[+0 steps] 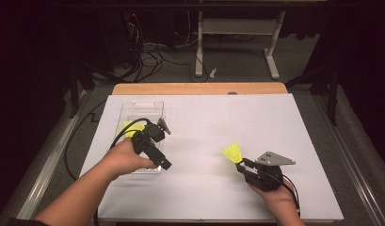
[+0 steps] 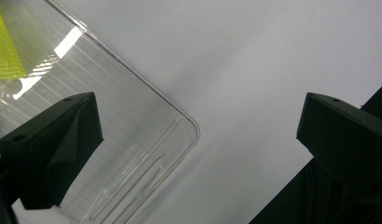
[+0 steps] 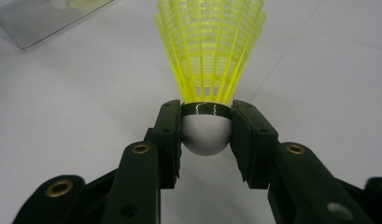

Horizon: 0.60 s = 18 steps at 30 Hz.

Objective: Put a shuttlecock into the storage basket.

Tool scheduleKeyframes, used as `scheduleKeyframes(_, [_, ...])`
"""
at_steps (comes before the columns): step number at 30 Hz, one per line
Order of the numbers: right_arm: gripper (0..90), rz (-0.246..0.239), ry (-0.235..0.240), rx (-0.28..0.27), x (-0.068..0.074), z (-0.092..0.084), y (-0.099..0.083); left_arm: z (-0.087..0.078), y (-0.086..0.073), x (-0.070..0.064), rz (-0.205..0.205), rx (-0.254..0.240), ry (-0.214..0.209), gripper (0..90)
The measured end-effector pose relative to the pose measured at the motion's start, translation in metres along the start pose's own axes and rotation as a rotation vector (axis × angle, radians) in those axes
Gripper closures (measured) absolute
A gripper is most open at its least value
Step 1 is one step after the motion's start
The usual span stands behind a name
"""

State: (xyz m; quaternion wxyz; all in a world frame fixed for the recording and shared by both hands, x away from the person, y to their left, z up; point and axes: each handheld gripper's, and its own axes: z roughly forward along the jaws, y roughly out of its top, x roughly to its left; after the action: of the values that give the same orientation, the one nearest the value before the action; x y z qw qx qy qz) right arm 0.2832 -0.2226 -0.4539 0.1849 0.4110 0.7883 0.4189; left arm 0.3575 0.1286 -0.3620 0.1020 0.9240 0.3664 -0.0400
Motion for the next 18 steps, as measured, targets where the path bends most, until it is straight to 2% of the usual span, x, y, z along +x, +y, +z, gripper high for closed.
scheduleKeyframes(5, [66.1,0.026,0.0,-0.012,-0.005,-0.007,-0.011,0.0,0.0,-0.001,0.005,-0.001,0.0,1.7])
scheduleKeyframes(10, [66.1,0.047,0.008,-0.029,-0.01,-0.01,-0.013,0.001,0.001,-0.001,0.003,0.0,-0.001,1.7])
scheduleKeyframes(18, [66.1,0.041,0.017,-0.026,-0.012,-0.009,-0.014,0.003,0.002,-0.003,0.008,0.003,0.001,1.7])
